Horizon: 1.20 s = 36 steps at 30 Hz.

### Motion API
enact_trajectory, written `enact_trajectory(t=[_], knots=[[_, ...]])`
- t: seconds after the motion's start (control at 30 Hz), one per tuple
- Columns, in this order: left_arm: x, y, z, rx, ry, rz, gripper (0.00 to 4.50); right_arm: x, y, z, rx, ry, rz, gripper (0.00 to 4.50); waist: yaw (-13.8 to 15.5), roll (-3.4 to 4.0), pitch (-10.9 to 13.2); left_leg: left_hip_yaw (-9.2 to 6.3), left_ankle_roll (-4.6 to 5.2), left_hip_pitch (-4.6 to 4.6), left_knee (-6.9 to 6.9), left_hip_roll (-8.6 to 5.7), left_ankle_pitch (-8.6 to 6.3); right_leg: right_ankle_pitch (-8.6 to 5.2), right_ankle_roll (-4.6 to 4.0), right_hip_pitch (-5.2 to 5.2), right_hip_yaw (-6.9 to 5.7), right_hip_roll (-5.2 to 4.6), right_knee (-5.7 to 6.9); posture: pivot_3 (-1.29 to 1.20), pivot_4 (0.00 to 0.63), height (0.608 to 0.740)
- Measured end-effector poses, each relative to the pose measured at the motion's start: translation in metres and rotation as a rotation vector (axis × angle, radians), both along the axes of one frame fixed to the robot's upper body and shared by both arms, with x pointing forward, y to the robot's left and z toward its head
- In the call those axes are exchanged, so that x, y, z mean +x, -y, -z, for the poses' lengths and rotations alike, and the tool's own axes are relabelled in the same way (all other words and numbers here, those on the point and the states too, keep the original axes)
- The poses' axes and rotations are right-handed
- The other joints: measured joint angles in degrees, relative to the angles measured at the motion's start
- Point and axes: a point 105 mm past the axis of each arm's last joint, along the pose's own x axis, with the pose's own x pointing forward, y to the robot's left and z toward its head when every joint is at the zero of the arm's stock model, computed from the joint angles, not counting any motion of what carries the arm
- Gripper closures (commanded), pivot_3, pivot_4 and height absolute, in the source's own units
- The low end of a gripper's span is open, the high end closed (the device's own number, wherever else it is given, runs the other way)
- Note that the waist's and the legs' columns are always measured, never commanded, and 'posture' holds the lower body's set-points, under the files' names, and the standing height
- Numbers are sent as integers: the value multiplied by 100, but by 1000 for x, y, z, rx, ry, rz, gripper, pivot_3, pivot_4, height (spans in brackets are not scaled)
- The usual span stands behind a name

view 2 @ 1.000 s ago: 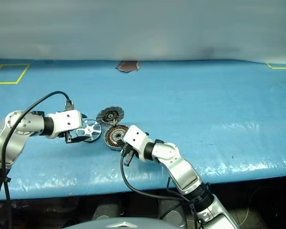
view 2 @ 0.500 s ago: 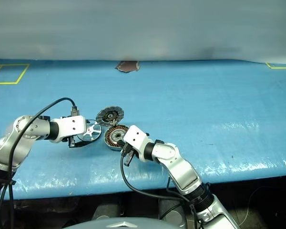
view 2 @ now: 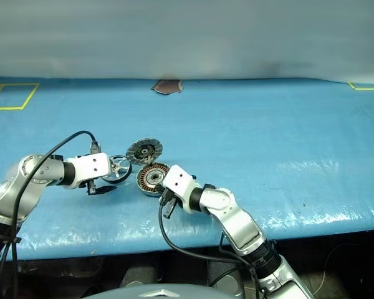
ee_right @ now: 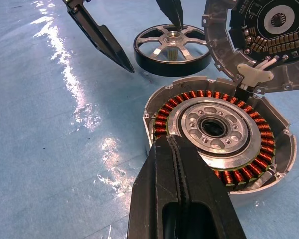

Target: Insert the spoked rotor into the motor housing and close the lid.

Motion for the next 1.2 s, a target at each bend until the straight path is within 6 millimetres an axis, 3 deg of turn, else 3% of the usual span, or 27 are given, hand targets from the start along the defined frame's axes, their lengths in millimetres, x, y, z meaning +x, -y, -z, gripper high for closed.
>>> enact_trajectory(t=[0.43, 0.67, 1.0, 1.13, 1.2], knots=[[-8, 11, -12, -198, -81, -26, 337, 0, 1, 2, -10, -8, 5, 4500, -1, -1, 0, 0, 0, 1, 3, 0, 0, 0, 0, 1, 0, 0, 2, 0, 150, 740], [0, 7, -19, -173, -28, -47, 337, 0, 2, 2, -10, -8, 10, 4500, 0, -1, 0, 0, 0, 1, 3, 0, 0, 0, 1, 1, 0, 0, 2, 0, 150, 740], [1, 1, -9, -129, -44, -72, 337, 1, 2, 3, -11, -5, 24, 4500, 0, -1, 0, -1, 0, 1, 3, 0, 0, 0, 1, 1, 0, 0, 3, 0, 150, 740], [1, 1, -6, -112, -45, -73, 1238, 1, 3, 3, -11, -6, 25, 4500, 0, -1, 0, -1, 0, 1, 3, 0, 0, 0, 1, 1, 0, 1, 3, 0, 150, 740], [1, 1, -5, -111, -38, -78, 1238, 1, 3, 3, -11, -5, 25, 4500, 0, -1, 0, -1, 0, 1, 3, 0, 0, 0, 1, 1, 0, 0, 3, 0, 150, 740]])
